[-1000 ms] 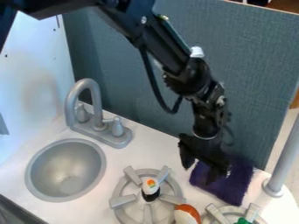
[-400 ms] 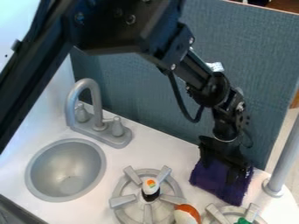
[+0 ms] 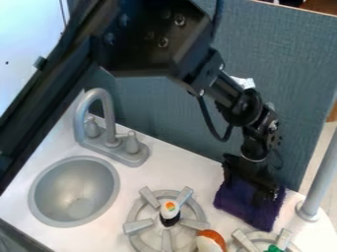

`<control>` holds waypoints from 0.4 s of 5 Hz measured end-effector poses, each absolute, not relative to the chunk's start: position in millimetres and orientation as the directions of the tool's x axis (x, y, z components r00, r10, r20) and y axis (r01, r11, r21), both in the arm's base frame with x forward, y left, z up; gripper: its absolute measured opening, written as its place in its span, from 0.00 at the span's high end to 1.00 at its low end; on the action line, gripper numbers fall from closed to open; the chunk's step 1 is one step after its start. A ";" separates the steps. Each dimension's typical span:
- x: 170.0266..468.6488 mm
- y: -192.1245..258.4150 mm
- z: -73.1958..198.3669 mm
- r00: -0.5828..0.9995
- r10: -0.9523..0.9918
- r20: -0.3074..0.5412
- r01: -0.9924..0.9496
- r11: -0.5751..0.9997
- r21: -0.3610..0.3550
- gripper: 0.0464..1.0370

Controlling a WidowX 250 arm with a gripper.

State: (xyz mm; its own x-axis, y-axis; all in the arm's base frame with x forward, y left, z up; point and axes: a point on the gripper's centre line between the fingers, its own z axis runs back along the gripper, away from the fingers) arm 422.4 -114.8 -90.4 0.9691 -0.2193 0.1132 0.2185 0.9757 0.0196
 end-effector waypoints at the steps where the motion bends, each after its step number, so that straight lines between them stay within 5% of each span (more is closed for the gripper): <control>1: 423.3 -110.5 -104.1 0.977 -0.200 0.070 0.197 0.979 0.052 0.04; 2: 428.3 -110.8 -107.0 0.977 -0.199 0.075 0.195 0.979 0.054 0.04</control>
